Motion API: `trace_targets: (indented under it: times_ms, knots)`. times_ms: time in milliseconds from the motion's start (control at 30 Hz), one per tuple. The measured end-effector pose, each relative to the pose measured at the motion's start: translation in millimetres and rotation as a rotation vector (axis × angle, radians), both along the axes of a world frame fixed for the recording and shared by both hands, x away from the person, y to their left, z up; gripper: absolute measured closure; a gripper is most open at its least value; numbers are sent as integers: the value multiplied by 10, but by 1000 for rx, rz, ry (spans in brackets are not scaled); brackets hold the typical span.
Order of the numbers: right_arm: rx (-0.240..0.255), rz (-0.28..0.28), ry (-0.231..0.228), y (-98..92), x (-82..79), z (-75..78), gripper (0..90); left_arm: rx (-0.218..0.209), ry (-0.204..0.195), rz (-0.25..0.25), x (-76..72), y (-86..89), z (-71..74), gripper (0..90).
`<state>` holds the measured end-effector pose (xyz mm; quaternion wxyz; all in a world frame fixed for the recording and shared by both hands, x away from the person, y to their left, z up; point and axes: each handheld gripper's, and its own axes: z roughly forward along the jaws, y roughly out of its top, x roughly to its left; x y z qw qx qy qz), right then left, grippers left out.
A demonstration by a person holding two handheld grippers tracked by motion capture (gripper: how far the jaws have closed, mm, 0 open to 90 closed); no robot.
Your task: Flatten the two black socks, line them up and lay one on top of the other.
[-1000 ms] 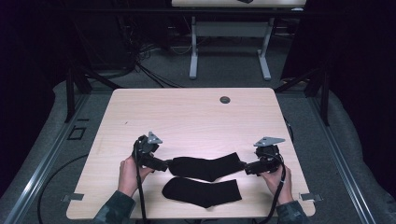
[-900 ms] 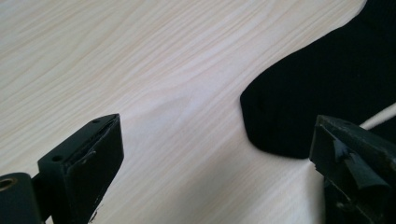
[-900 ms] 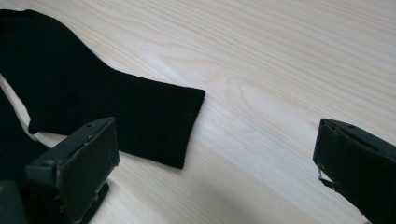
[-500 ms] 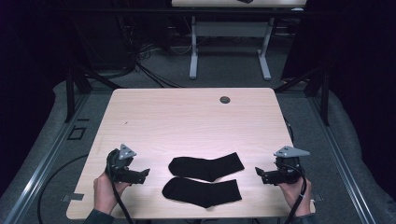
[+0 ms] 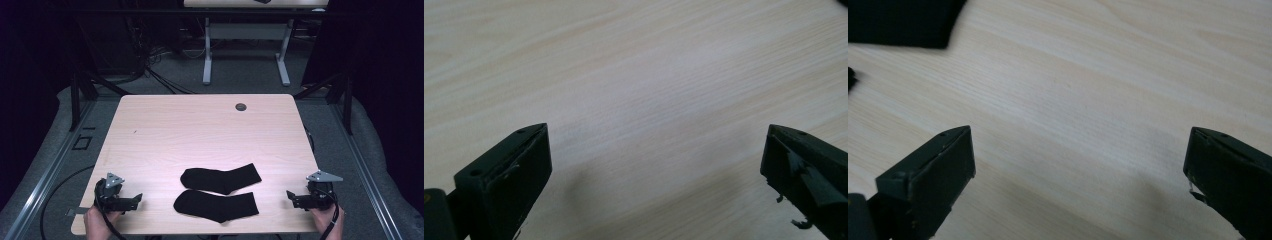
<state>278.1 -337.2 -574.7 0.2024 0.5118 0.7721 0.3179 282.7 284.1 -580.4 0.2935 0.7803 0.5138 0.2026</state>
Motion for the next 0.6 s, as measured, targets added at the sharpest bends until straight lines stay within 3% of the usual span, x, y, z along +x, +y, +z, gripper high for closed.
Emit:
trace_targets:
  times_ms: [167,300,600]
  knots:
    - [-3,-12,13,-79,-10,-110,0,-21,-32,24,-4,29,-102,1]
    - [-6,-14,-2,-74,-12,-135,0,-36,-55,35,5,35,-129,0]
    - [-1,-1,-20,-83,-15,-153,0,-41,-52,33,45,30,-130,0]
